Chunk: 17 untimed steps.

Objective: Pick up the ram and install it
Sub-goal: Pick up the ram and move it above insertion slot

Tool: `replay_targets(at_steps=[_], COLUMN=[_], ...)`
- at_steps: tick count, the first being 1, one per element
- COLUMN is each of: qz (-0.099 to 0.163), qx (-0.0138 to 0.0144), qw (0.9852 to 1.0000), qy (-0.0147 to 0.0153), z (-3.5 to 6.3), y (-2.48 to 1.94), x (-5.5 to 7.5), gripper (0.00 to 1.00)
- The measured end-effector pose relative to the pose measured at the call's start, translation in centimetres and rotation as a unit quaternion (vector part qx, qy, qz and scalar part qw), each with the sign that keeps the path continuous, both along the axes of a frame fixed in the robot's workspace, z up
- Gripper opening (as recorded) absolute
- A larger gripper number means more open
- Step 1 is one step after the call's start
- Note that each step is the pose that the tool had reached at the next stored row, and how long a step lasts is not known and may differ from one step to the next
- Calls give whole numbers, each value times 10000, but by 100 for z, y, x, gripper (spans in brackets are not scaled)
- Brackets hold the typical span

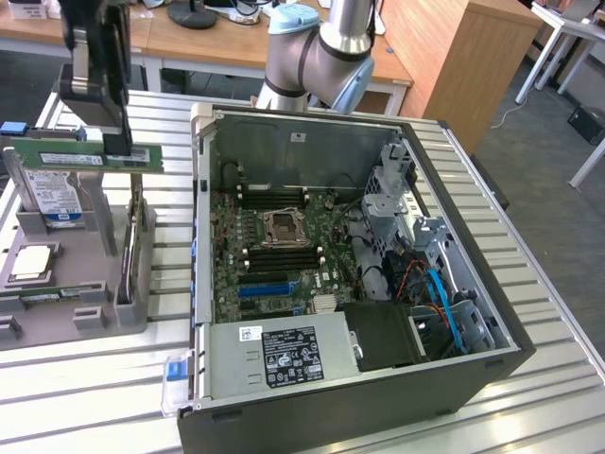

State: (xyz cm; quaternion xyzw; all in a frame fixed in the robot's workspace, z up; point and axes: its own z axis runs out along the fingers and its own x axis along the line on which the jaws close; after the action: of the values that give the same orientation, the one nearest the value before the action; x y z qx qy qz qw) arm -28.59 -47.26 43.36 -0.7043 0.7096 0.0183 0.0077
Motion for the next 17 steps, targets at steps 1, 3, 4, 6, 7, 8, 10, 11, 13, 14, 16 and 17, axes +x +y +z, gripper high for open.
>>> replay_targets(at_steps=[1,3,4,6,7,8,10,11,13,14,16,17], qz=[0,1,1,0,0,0,1,1,0,0,1,1], qx=[0,0,0,0,0,0,0,0,0,0,0,0], qw=[10000,10000,10000,10000,10000,10000,10000,10000,10000,10000,10000,10000], qy=[0,0,0,0,0,0,0,0,0,0,0,0], z=[0,0,0,0,0,0,0,0,0,0,0,0], y=[0,0,0,0,0,0,0,0,0,0,0,0], x=[25,82,113,181,219,253,323,359,431,465,543,581], gripper=[12,12,12,12,12,12,12,12,12,12,12,12])
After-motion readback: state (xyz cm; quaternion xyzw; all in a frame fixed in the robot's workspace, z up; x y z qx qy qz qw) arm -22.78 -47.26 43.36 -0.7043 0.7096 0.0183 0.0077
